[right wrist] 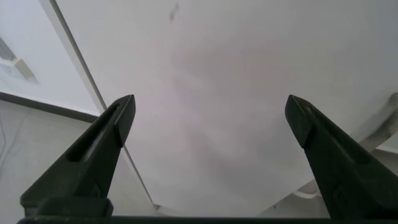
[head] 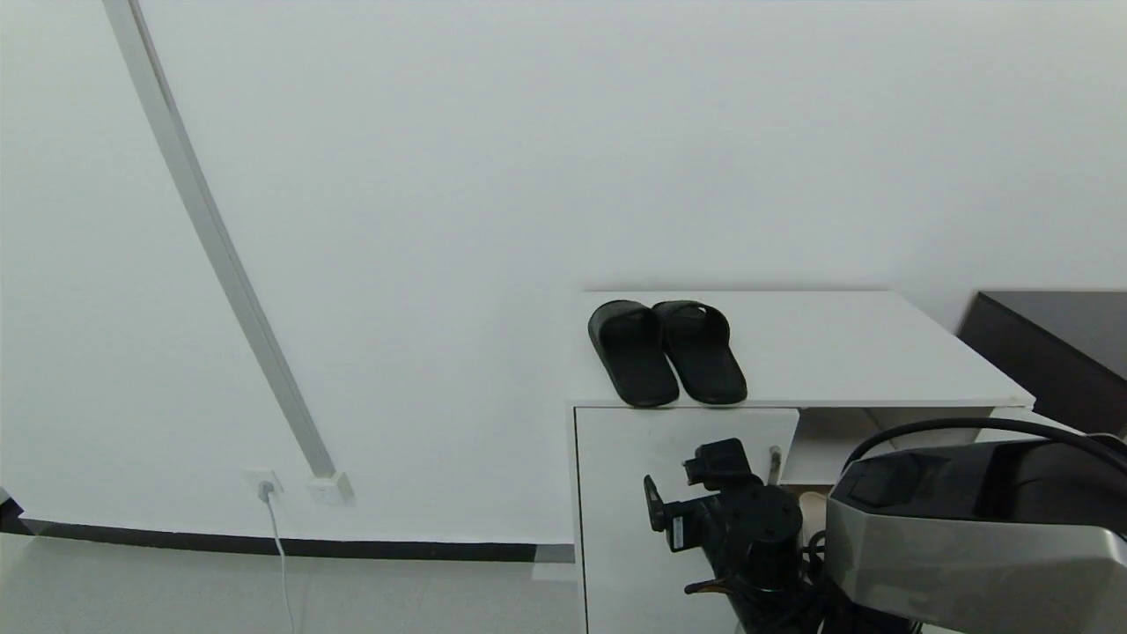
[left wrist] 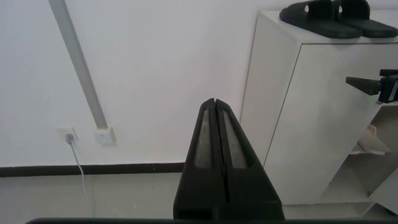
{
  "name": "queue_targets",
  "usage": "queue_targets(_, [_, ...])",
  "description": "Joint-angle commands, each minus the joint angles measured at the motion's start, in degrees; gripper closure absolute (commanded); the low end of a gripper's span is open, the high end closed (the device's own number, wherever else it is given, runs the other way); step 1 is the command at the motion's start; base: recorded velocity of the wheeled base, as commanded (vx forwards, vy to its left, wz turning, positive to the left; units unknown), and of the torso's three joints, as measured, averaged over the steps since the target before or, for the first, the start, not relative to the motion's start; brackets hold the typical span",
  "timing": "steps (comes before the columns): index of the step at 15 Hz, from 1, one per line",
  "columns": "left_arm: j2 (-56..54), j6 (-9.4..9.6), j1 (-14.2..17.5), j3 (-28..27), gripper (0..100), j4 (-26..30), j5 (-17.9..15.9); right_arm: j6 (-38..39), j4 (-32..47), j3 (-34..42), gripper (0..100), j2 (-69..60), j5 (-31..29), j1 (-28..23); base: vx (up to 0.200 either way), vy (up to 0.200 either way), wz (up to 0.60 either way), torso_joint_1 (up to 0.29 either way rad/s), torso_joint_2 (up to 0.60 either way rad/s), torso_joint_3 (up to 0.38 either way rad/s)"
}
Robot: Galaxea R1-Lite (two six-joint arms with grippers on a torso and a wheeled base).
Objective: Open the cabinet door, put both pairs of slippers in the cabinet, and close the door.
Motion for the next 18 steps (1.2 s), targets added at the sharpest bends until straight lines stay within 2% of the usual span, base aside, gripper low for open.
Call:
queue_targets(1, [0.07,-0.02,0.00,0.00,100,-0.01,-0.02,0.02,-0.06,0.01,0,0.04,0.02,0.08,0.000,0.000,0.00,0.266,-0.60,-0.344])
queue_targets(14, [0.07,-0.02,0.00,0.00,100,-0.01,0.07,0.72,-0.06,0.19,0,-0.14,0.37,0.08,0.000,0.000,0.00,0.196,-0.43,-0.234])
queue_targets(18, [0.07,-0.02,-0.09,0.00,100,-0.01,0.07,-0.16,-0.06,-0.08,0,-0.23,0.46,-0.27,0.000,0.000,0.00,0.046,-0.10,-0.049])
